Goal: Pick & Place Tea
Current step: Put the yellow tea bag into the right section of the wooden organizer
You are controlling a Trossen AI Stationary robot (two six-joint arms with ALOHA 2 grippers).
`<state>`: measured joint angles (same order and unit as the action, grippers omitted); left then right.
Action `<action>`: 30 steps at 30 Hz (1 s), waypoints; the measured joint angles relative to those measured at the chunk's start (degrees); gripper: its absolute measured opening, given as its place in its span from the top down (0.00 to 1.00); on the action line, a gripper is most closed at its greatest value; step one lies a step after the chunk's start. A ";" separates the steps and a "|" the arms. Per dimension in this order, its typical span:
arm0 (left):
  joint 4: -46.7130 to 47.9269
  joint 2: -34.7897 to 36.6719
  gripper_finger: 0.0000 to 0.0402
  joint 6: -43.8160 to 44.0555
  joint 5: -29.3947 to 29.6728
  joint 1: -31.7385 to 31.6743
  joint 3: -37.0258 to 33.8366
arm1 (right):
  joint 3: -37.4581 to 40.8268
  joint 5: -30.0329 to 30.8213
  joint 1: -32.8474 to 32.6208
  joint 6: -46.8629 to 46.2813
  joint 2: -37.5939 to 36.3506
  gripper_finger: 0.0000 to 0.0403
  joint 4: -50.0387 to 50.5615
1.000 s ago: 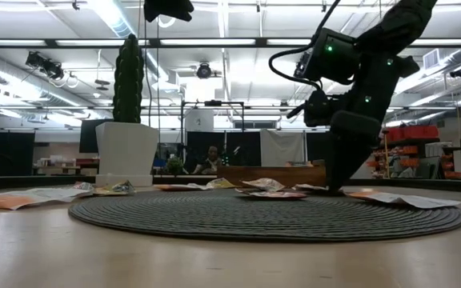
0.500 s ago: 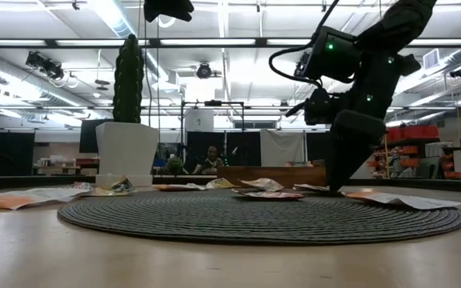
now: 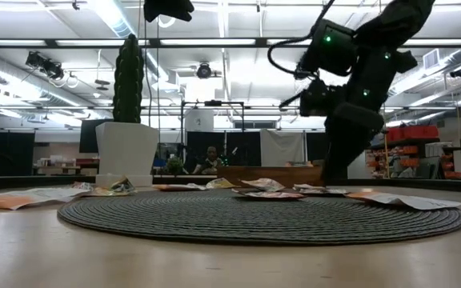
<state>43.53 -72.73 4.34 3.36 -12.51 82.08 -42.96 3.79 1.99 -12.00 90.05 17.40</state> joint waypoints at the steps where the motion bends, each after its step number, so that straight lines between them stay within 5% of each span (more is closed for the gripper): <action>1: -0.02 0.00 0.66 0.00 0.00 -0.02 0.00 | 0.00 0.03 0.07 0.44 0.66 0.44 -0.15; 8: -0.02 0.00 0.66 1.01 0.02 0.00 0.00 | -0.20 -0.75 0.60 1.13 3.38 0.39 -1.11; 12: 0.00 0.00 0.66 1.01 0.00 0.00 0.00 | -0.17 -1.04 0.60 2.82 3.43 0.53 -1.41; 20: 0.00 0.00 0.66 0.96 0.02 -0.02 0.00 | -0.09 -1.96 0.65 2.63 2.59 0.95 -0.89; 30: 0.00 -0.02 0.66 1.05 0.02 -0.02 0.00 | -4.81 0.81 0.65 1.98 -3.56 0.99 5.11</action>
<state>43.53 -72.75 5.38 3.38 -12.53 82.08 -47.77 4.60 2.63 -10.02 86.49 22.51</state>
